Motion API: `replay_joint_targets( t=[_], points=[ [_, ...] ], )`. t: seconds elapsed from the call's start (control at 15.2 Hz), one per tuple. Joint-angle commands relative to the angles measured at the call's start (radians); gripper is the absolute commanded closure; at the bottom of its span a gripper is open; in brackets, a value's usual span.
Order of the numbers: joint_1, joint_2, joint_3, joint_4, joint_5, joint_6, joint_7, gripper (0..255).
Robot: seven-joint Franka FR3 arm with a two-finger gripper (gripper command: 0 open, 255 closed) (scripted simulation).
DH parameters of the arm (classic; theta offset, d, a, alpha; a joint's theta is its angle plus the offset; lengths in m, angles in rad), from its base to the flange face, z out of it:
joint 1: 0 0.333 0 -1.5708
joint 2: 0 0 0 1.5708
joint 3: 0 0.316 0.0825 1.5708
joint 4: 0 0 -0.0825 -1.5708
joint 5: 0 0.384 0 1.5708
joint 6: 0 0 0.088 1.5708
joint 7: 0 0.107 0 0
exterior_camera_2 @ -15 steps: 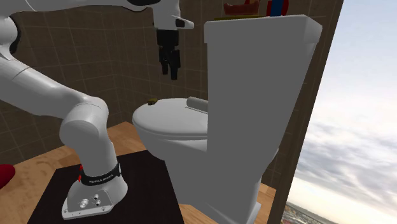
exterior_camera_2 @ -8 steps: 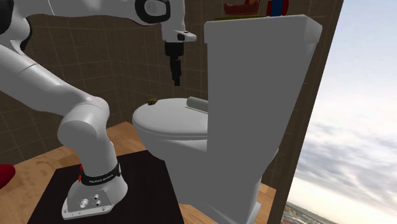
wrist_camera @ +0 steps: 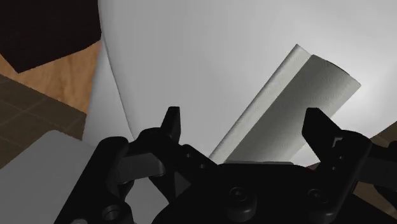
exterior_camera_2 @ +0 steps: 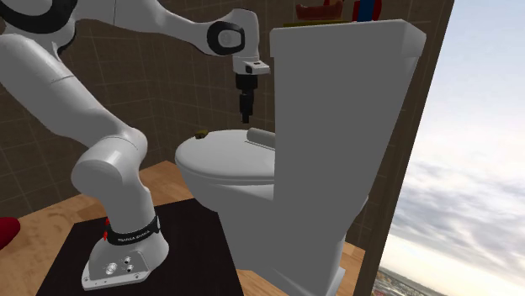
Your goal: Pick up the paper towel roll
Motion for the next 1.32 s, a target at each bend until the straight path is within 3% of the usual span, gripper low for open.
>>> replay_joint_targets(
  t=[0.0, 0.46, 1.06, 1.12, 1.25],
  points=[
    [-0.031, 0.075, 0.049, 0.036, -0.01, 0.051, 0.113, 0],
    [-0.121, 0.346, 0.179, 0.17, -0.135, 0.192, 0.487, 0],
    [-0.118, 0.391, 0.189, 0.104, -0.159, 0.296, 0.504, 0],
    [-0.118, 0.394, 0.19, 0.107, -0.161, 0.296, 0.506, 255],
    [-0.118, 0.393, 0.19, 0.106, -0.16, 0.296, 0.506, 255]
  ],
)
